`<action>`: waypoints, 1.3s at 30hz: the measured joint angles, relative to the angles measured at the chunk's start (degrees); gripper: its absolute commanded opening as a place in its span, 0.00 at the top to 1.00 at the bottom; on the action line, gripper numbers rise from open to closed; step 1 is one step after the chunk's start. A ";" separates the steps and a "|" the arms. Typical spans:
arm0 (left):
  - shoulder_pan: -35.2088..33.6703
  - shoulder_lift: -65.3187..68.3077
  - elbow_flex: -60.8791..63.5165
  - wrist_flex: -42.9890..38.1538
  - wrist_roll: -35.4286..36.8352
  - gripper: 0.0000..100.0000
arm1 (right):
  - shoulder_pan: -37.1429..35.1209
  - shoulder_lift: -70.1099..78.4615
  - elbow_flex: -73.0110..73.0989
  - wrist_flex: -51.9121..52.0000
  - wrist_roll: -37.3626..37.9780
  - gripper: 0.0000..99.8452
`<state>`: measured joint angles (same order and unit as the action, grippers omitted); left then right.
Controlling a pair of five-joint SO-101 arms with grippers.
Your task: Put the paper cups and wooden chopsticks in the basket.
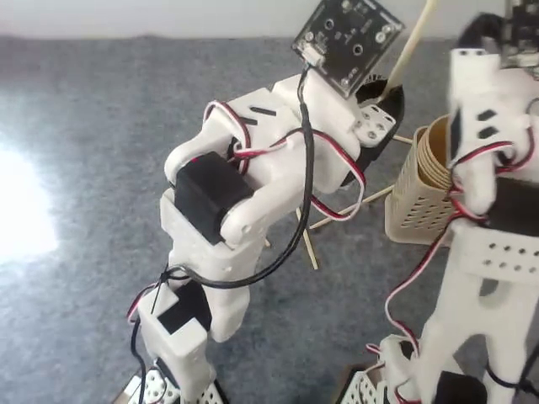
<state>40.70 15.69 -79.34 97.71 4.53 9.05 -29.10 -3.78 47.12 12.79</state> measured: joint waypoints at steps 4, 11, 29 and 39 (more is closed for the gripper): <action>-0.26 0.00 0.00 -1.14 0.00 0.99 | 6.07 -4.04 2.37 0.97 0.00 0.99; -0.09 0.00 -0.09 -8.53 0.00 0.99 | 17.67 -16.79 13.10 10.73 0.00 0.99; 12.66 11.25 2.11 -29.98 1.32 0.99 | 22.95 -73.67 76.48 22.86 6.68 0.99; 13.27 26.37 2.64 -49.58 3.87 0.99 | 17.23 -74.11 91.34 20.66 6.15 0.99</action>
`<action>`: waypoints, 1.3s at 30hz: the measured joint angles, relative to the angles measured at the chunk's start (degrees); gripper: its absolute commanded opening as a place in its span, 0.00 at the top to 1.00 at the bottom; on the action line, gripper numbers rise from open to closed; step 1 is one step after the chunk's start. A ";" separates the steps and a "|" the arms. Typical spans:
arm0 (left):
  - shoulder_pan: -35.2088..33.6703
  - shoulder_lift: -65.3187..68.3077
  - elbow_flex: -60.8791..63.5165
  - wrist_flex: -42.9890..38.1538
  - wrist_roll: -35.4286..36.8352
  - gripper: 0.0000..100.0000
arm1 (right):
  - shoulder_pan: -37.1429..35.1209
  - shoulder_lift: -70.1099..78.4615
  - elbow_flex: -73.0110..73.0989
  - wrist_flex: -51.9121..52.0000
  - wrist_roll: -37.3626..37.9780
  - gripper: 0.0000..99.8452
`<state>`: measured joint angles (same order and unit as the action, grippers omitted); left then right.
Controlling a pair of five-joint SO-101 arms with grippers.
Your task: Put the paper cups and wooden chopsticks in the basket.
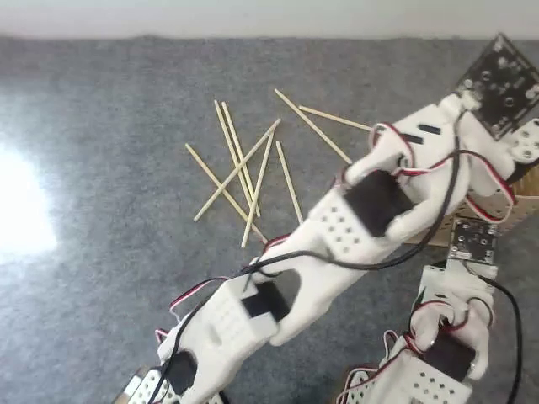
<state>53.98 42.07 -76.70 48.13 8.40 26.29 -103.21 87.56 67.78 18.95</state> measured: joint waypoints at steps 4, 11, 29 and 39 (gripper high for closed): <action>-0.09 7.12 0.00 -5.71 0.00 0.99 | -1.32 0.00 1.85 0.00 0.35 0.99; -0.26 14.15 0.09 -14.86 -4.75 0.99 | -3.43 0.00 2.55 0.00 0.53 0.99; -1.67 17.49 0.88 -10.99 -14.51 0.99 | -3.43 0.00 4.48 -2.46 0.53 0.99; 0.88 18.29 -6.07 -4.13 -15.12 0.91 | -3.43 0.00 4.48 -2.64 0.53 0.99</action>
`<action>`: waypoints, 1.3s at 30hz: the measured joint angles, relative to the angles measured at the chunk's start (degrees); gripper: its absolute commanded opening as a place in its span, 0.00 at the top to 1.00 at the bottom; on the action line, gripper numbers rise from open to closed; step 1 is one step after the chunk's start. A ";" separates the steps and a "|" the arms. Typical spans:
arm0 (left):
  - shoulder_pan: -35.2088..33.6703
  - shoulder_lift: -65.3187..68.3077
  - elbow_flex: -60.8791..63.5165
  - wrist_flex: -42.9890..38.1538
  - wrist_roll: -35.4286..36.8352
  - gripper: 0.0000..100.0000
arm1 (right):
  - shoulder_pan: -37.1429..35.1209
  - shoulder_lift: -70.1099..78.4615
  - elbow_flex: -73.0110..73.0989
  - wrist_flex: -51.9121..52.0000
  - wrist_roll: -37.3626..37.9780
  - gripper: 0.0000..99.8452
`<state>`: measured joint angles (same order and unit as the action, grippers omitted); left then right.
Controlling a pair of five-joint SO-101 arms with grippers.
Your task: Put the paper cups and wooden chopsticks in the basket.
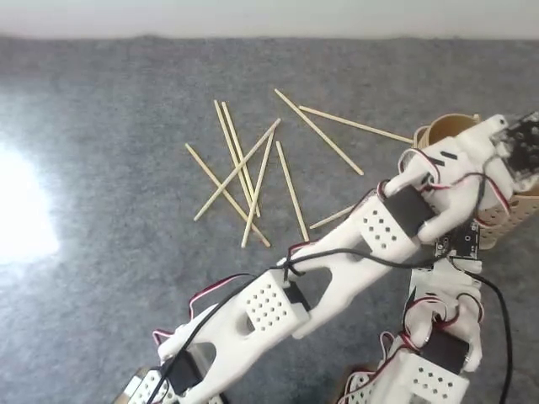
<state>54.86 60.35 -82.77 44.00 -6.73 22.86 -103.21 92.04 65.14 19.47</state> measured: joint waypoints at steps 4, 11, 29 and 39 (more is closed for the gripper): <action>1.49 0.00 -0.70 7.91 0.00 0.81 | 0.00 0.00 0.00 0.00 0.09 0.99; 1.41 0.00 -1.41 12.84 5.36 0.73 | -0.35 0.00 0.09 0.00 0.18 0.99; -2.20 -14.07 -10.64 14.42 -13.45 0.91 | -1.67 0.00 2.37 -1.58 2.20 0.99; -18.81 -30.51 -10.64 36.84 -13.80 0.91 | -1.93 0.00 2.37 -1.85 2.29 0.99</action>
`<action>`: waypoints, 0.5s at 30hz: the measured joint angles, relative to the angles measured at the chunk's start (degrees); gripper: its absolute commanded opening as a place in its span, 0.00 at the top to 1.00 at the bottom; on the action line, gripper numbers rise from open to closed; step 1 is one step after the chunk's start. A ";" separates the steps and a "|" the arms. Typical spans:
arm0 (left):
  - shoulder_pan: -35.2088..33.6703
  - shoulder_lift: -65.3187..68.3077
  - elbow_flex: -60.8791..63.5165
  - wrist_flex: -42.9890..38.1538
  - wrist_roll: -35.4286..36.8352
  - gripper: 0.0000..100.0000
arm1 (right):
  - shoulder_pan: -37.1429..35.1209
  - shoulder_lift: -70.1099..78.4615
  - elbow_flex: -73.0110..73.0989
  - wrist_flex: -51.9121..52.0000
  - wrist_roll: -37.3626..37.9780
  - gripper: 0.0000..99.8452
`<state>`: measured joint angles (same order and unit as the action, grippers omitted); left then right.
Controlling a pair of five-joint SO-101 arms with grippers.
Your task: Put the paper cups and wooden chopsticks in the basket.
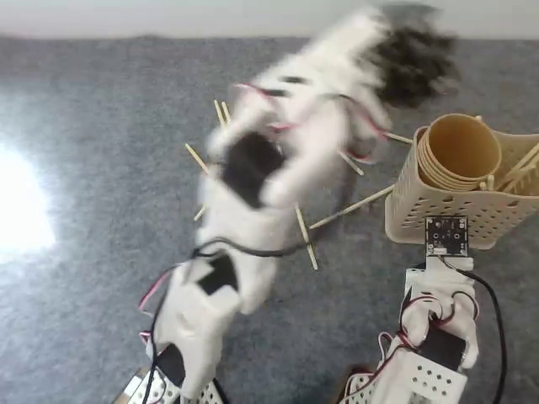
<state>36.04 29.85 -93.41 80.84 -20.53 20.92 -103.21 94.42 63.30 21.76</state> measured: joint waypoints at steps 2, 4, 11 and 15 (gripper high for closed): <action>-3.78 -3.43 -0.44 5.27 0.00 0.91 | 0.00 0.00 0.00 -0.18 0.00 0.99; -7.03 -6.95 -0.79 11.08 0.00 0.91 | 0.00 0.00 0.00 -0.35 0.00 0.99; -23.30 -16.97 -0.97 18.46 7.74 0.91 | -0.09 0.00 0.35 -0.35 0.09 0.99; -33.76 -20.66 0.26 18.55 10.46 0.91 | -0.09 0.00 0.35 -0.35 0.09 0.99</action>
<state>2.29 9.19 -93.14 99.38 -10.07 20.84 -103.21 94.77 62.95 21.85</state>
